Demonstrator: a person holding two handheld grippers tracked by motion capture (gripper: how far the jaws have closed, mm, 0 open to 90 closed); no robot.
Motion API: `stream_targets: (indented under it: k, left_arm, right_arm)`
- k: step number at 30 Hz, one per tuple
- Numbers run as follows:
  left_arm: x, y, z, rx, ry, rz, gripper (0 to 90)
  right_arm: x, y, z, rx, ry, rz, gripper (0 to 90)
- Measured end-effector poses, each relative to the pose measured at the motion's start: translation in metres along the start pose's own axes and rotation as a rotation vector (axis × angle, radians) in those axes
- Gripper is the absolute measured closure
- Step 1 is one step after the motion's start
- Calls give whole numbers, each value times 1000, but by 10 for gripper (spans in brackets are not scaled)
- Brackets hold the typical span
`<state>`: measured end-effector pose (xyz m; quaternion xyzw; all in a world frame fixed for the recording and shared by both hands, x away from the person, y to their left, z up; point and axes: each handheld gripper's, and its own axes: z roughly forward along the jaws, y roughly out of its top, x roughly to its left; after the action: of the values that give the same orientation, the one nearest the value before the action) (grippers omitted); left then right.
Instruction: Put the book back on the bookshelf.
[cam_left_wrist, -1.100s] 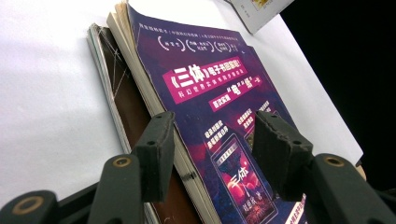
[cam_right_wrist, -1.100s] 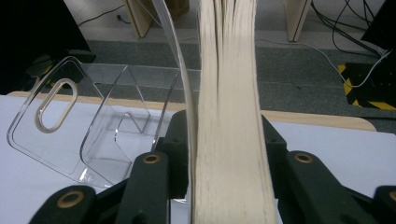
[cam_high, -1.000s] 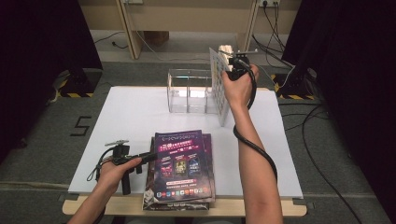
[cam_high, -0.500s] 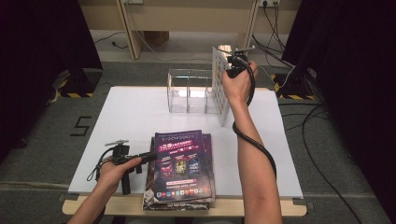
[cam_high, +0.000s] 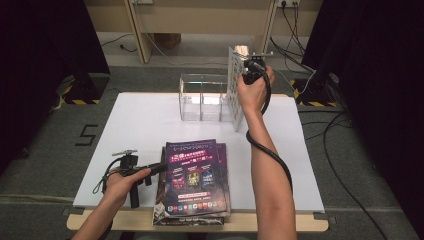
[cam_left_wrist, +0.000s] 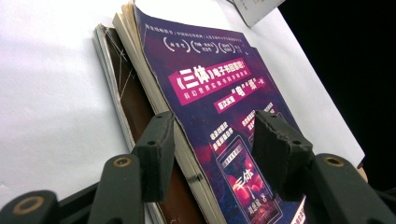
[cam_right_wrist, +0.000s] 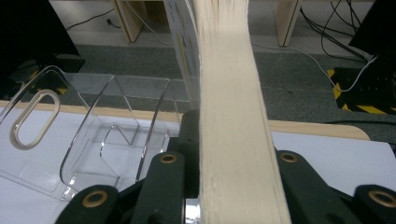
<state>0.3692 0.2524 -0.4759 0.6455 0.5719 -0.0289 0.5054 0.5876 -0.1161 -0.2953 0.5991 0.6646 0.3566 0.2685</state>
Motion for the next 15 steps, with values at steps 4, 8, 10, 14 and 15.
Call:
stream_targets:
  k: [4,8,10,14,15]
  left_arm:
    - [1,0,0,2,1,-2,484]
    - [-1,-1,0,2,-3,-1,484]
    - [-1,-1,0,2,-3,0,484]
    - [-2,-1,0,4,-2,3,484]
    - [-2,-1,0,4,-3,3,484]
  right_arm:
    - [1,2,2,3,-5,-3,742]
    - [1,5,4,19,-15,-9,737]
    - [0,5,4,19,-24,-8,732]
    - [0,4,3,5,-26,-16,675]
    - [0,4,3,5,-26,-16,675]
